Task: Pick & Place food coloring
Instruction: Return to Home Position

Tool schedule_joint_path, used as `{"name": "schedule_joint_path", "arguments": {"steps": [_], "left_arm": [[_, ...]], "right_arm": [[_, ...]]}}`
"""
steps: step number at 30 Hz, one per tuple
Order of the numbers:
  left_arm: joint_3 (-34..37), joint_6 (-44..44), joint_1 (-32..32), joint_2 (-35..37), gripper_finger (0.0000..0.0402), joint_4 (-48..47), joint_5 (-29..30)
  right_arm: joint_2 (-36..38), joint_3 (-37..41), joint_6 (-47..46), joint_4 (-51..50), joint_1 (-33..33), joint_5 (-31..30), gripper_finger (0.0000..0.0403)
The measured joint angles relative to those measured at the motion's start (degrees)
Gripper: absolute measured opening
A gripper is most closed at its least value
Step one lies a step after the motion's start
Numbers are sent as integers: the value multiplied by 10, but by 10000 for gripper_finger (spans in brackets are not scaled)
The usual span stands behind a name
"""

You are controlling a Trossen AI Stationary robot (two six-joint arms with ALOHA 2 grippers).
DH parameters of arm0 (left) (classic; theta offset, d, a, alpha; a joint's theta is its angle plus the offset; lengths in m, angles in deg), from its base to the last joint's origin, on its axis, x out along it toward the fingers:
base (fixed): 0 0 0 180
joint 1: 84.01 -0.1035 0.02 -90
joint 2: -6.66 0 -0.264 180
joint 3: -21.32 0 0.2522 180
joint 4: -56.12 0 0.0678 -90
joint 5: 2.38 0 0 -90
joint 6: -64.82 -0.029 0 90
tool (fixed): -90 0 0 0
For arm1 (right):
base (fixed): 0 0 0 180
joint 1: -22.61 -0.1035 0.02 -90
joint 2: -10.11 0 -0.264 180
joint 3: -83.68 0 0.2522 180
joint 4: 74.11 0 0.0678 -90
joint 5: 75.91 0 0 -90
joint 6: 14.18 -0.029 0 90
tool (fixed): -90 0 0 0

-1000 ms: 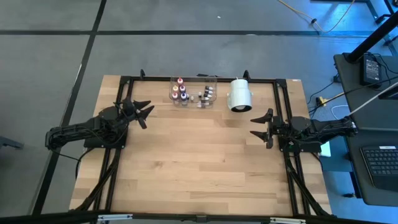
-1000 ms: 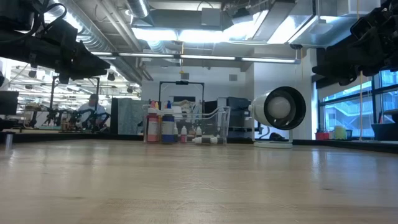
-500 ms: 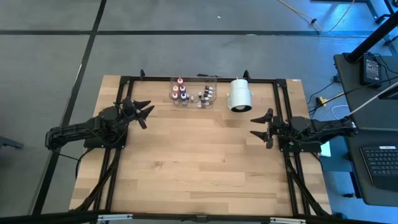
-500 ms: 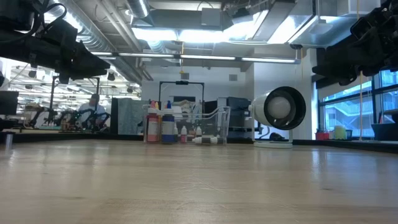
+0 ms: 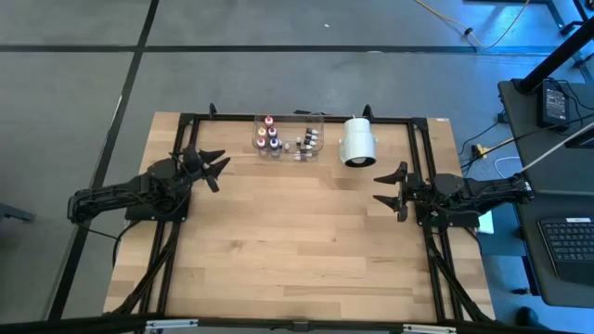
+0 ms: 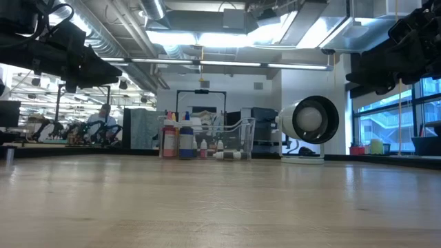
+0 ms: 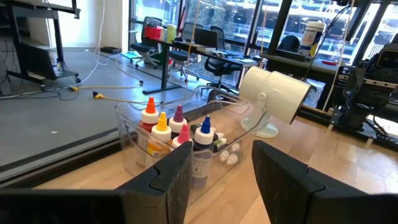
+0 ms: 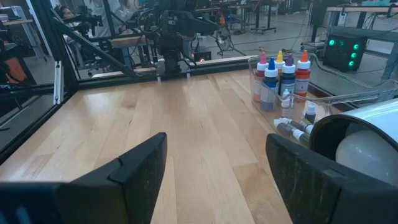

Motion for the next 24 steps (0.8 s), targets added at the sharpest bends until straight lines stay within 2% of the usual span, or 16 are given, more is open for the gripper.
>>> {"name": "schedule_joint_path", "arguments": {"steps": [24], "left_arm": [[0, 0, 0, 0, 165, 0, 0]], "right_arm": [[0, 0, 0, 0, 0, 0, 275]]}}
